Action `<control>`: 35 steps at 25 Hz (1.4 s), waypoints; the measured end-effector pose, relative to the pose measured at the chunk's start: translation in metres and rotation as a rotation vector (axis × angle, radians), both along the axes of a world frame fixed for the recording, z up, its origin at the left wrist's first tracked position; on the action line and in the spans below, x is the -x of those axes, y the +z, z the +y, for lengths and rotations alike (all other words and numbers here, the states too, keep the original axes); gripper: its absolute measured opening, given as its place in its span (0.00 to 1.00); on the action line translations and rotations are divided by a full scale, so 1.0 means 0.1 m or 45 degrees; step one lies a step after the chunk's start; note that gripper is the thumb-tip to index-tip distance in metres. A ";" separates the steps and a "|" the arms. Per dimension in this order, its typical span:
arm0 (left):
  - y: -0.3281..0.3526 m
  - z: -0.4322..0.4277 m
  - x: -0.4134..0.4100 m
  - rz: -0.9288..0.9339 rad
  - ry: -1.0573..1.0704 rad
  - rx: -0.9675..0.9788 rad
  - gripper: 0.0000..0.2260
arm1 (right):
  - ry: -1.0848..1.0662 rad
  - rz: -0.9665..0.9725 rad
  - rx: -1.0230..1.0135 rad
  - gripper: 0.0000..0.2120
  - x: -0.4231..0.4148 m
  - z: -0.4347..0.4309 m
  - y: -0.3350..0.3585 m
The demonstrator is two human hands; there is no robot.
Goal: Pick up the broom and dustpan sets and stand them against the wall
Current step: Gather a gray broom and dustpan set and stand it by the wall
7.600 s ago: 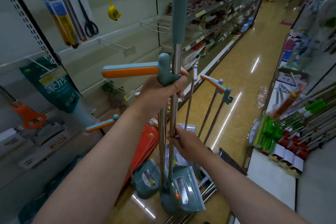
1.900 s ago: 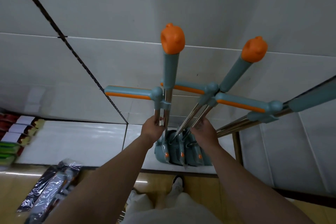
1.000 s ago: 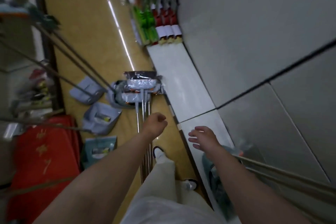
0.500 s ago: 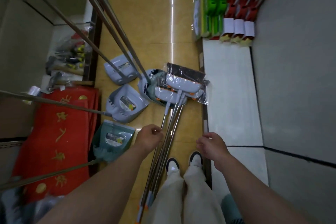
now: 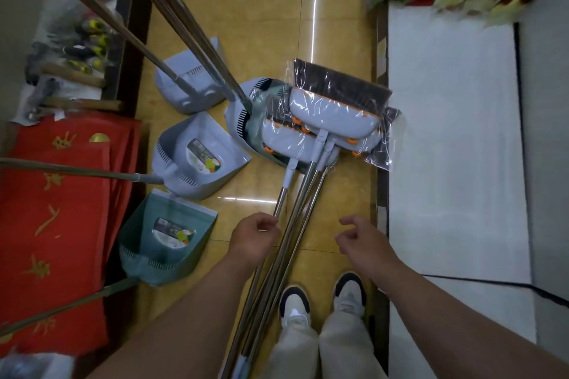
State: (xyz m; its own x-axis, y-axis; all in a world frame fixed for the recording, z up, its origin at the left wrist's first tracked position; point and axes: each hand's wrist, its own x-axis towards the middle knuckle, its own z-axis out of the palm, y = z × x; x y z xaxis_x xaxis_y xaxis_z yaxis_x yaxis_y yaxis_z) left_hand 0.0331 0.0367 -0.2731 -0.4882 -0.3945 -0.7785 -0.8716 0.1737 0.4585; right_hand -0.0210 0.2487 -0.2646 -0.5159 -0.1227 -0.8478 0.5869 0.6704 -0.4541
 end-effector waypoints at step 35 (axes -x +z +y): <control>-1.92 0.15 -0.80 -0.088 -0.327 0.038 0.10 | 0.170 0.026 0.045 0.11 -0.25 -0.64 -1.24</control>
